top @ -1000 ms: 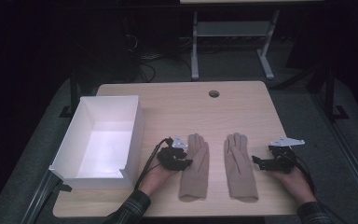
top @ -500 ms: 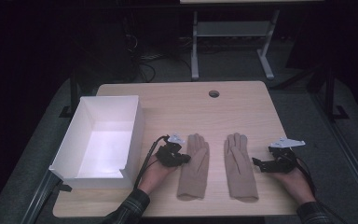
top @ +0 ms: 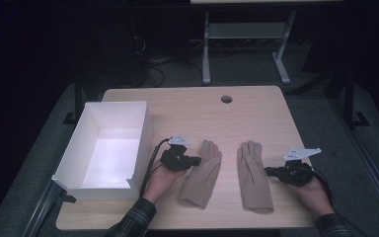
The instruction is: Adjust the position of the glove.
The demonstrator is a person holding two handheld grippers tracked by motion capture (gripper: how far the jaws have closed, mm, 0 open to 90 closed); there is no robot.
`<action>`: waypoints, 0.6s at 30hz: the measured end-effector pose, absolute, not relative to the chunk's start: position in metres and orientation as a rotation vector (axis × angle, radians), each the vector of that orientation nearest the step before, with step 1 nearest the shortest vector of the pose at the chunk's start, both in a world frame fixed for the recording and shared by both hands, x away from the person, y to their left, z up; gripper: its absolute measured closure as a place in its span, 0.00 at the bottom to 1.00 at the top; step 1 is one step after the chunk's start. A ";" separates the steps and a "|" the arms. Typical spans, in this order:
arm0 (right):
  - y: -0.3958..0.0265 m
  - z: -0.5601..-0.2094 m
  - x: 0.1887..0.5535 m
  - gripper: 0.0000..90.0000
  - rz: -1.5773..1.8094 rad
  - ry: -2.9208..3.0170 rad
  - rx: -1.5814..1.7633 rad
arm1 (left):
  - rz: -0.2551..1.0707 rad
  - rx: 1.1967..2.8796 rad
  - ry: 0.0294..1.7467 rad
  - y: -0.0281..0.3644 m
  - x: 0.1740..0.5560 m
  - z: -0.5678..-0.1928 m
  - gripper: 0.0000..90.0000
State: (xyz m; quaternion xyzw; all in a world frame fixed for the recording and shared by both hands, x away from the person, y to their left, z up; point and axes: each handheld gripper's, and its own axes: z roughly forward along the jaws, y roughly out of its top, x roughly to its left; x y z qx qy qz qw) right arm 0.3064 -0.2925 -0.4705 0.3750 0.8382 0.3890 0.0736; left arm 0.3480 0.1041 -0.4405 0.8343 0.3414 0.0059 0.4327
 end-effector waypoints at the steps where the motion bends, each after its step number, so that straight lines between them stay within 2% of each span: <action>1: -0.292 -0.472 0.307 1.00 1.171 2.519 1.105 | 0.018 2.075 0.850 0.105 0.349 -0.440 0.98; 18: -0.261 -0.471 0.316 1.00 1.171 2.573 1.051 | 0.036 1.996 0.870 0.111 0.354 -0.429 0.98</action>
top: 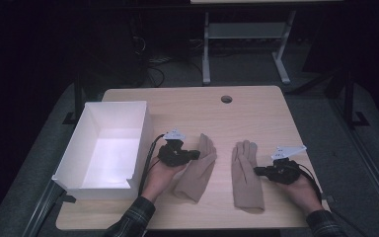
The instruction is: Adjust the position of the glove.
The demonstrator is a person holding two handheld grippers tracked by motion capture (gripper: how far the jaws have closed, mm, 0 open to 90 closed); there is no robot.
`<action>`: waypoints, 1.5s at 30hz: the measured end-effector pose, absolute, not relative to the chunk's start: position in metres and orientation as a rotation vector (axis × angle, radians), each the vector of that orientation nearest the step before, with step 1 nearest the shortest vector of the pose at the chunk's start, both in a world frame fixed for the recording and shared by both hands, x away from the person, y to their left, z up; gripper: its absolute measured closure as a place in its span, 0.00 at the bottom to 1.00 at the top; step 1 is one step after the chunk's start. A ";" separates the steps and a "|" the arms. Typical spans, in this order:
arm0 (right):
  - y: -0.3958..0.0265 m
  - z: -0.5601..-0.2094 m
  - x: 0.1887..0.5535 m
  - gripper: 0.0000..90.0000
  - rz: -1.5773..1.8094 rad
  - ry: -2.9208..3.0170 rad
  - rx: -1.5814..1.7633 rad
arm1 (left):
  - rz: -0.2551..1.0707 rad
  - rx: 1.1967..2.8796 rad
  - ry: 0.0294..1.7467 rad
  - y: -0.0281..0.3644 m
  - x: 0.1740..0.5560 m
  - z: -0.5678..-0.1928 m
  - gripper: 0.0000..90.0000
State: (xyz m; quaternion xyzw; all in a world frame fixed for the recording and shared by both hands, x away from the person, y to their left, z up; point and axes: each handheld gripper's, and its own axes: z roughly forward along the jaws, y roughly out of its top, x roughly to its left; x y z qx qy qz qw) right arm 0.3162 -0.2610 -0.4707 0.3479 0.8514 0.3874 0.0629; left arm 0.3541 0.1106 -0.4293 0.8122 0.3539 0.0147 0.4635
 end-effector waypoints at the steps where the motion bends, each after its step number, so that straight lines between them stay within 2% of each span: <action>1: -0.260 -0.471 0.317 1.00 1.179 2.576 1.049 | 0.043 1.995 0.875 0.111 0.355 -0.429 0.98; 9: -0.248 -0.472 0.324 1.00 1.198 2.586 1.044 | 0.054 1.974 0.870 0.105 0.364 -0.425 0.98; 18: -0.231 -0.471 0.325 1.00 1.197 2.616 0.994 | -0.004 1.967 0.868 0.099 0.354 -0.423 0.98; 26: -0.229 -0.471 0.324 1.00 1.207 2.621 0.980 | -0.064 1.956 0.843 0.091 0.347 -0.424 0.98; 37: -0.238 -0.470 0.315 1.00 1.210 2.663 0.967 | -0.061 1.949 0.835 0.088 0.346 -0.423 0.98; 45: -0.216 -0.470 0.312 1.00 1.242 2.708 0.901 | -0.076 1.939 0.837 0.086 0.346 -0.423 0.98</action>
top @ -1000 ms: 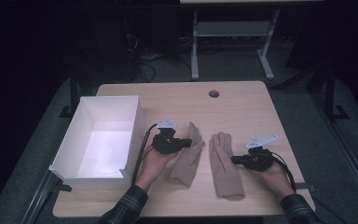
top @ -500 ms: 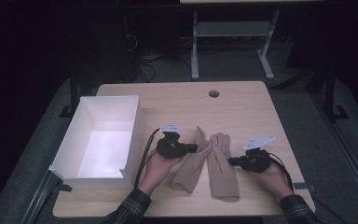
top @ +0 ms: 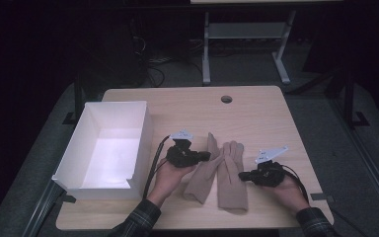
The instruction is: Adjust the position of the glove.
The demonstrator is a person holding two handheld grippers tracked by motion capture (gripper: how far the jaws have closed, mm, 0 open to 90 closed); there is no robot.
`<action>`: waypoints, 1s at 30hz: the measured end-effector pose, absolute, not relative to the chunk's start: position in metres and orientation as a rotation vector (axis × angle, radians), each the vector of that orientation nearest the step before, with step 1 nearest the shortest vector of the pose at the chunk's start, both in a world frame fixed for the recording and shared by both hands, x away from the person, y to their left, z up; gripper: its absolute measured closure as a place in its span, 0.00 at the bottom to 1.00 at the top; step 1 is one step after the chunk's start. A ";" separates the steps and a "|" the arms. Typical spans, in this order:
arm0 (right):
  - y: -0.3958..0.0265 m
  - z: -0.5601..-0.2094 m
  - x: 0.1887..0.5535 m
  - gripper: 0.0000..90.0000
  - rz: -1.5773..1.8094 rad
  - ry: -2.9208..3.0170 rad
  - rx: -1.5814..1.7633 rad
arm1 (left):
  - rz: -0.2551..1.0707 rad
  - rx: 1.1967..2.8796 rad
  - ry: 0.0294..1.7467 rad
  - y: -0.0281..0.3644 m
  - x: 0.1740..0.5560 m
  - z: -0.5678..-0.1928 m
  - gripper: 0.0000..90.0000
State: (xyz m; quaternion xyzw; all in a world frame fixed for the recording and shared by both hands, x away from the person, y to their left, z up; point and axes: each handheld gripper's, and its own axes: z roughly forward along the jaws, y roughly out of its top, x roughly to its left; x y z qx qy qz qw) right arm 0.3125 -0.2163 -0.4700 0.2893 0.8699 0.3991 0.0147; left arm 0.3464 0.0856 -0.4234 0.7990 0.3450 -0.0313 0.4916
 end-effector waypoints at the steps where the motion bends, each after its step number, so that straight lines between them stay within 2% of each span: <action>1: -0.213 -0.470 0.312 1.00 1.242 2.713 0.888 | -0.080 1.940 0.833 0.085 0.347 -0.423 0.98; 13: -0.195 -0.471 0.312 1.00 1.243 2.728 0.862 | -0.109 1.925 0.825 0.075 0.345 -0.423 0.98; 30: -0.193 -0.472 0.311 1.00 1.239 2.731 0.868 | -0.163 2.012 0.747 0.024 0.338 -0.441 0.98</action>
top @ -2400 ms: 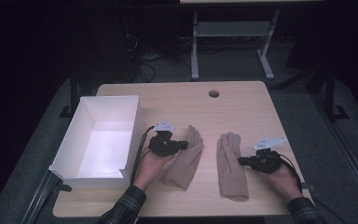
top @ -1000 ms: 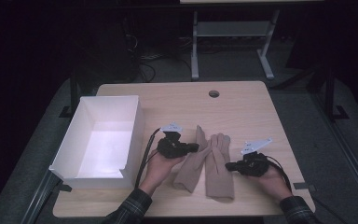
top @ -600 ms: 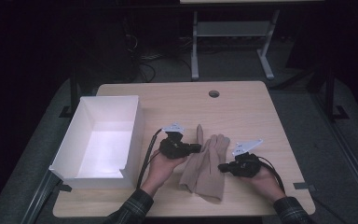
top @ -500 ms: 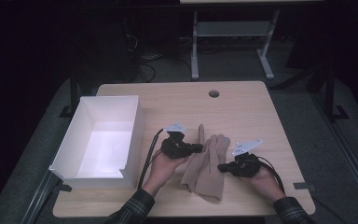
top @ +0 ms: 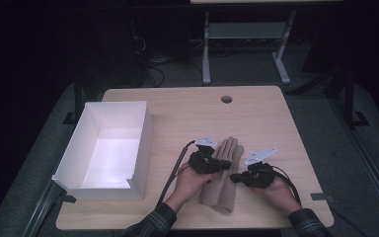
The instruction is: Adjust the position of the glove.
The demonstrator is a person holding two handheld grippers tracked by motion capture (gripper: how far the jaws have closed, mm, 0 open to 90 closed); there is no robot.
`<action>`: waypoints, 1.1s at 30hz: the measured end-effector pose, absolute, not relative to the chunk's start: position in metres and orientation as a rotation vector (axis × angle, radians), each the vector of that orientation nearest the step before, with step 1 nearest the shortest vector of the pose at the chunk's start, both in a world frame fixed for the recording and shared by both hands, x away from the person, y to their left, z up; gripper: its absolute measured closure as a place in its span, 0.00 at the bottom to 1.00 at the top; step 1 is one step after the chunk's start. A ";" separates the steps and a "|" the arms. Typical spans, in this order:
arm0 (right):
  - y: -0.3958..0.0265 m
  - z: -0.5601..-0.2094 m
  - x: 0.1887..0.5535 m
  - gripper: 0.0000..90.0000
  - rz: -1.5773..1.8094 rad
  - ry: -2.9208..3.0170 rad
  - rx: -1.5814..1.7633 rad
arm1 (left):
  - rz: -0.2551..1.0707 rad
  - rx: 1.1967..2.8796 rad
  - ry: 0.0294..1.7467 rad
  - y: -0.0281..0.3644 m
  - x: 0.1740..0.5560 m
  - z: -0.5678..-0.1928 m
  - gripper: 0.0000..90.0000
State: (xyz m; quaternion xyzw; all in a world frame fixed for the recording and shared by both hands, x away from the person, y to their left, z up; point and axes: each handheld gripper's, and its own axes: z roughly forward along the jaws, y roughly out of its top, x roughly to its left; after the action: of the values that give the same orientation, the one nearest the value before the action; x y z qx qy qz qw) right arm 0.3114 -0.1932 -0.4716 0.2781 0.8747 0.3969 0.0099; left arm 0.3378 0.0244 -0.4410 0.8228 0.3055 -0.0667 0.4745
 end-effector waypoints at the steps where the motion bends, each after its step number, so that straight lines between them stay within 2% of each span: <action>1: -0.194 -0.470 0.311 1.00 1.230 2.732 0.857 | -0.161 2.019 0.743 0.024 0.338 -0.441 0.98; 15: -0.199 -0.473 0.312 1.00 1.218 2.731 0.891 | -0.190 2.016 0.747 0.013 0.338 -0.452 0.97; 20: -0.202 -0.471 0.311 0.99 1.185 2.735 0.867 | -0.202 2.003 0.753 0.013 0.337 -0.453 0.91; 24: -0.221 -0.464 0.311 0.94 1.229 2.667 0.917 | -0.224 2.017 0.706 0.010 0.334 -0.451 0.85; 25: -0.227 -0.463 0.311 0.92 1.233 2.644 0.940 | -0.222 2.031 0.699 0.009 0.333 -0.452 0.86; 28: -0.244 -0.462 0.312 0.82 1.225 2.584 0.999 | -0.221 2.085 0.666 0.003 0.328 -0.456 0.98; 33: -0.256 -0.467 0.316 0.60 1.180 2.523 1.045 | -0.224 2.137 0.662 -0.003 0.322 -0.464 1.00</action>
State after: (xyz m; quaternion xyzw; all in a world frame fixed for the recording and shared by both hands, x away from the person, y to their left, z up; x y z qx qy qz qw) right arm 0.3163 -0.2559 -0.4672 0.3500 0.8452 0.3952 0.0831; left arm 0.3224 -0.0031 -0.4636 0.8573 0.2654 -0.0900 0.4318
